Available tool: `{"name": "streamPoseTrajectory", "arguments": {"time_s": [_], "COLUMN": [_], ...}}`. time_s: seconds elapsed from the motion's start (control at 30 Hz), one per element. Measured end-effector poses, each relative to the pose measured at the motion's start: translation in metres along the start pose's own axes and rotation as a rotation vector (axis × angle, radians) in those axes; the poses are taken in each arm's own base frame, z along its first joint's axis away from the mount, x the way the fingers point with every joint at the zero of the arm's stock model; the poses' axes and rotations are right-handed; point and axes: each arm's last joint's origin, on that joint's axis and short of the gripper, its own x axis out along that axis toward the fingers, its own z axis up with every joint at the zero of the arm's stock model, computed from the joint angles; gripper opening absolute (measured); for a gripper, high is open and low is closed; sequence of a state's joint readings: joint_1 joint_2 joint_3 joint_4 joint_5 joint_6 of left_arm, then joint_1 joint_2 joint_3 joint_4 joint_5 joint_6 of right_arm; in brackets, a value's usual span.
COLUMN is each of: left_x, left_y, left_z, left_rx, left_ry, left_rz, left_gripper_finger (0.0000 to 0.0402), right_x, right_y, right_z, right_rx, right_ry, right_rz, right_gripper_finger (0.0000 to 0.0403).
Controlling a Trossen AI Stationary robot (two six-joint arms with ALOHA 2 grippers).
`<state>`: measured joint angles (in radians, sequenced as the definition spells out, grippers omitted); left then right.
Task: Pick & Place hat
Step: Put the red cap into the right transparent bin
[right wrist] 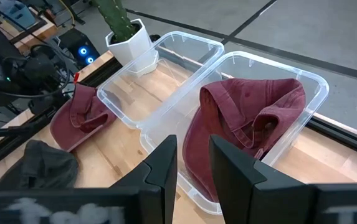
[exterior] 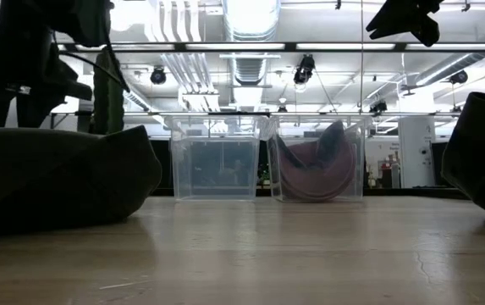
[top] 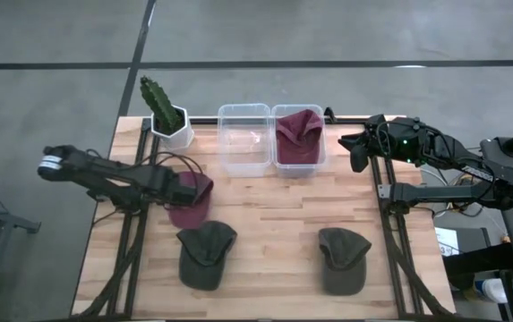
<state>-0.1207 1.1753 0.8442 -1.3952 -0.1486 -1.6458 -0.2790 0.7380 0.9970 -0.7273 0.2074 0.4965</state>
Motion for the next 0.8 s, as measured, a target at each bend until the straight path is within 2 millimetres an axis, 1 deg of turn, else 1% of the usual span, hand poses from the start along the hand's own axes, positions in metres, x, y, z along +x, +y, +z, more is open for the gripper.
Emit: {"name": "streamPoseTrajectory", "arguments": {"time_s": [0.37,0.57,0.8], "left_x": [0.023,0.019,0.021], "left_y": [0.012,0.011,0.007], "left_z": [-0.002,-0.002,-0.002], "left_rx": [-0.048,-0.049,-0.045], "left_ry": [0.005,0.003,0.007], "left_rz": [-0.12,-0.145,-0.16], "left_gripper_finger": [0.0204,0.0204,0.0204], "right_x": [0.0,0.0,0.0], "right_y": [0.0,0.0,0.0], "right_z": [0.0,0.0,0.0], "right_rx": [0.0,-0.003,0.0], "right_ry": [0.0,0.003,0.004], "right_rz": [0.0,0.0,0.001], "right_gripper_finger": [0.0089,0.0089,0.0089]}}
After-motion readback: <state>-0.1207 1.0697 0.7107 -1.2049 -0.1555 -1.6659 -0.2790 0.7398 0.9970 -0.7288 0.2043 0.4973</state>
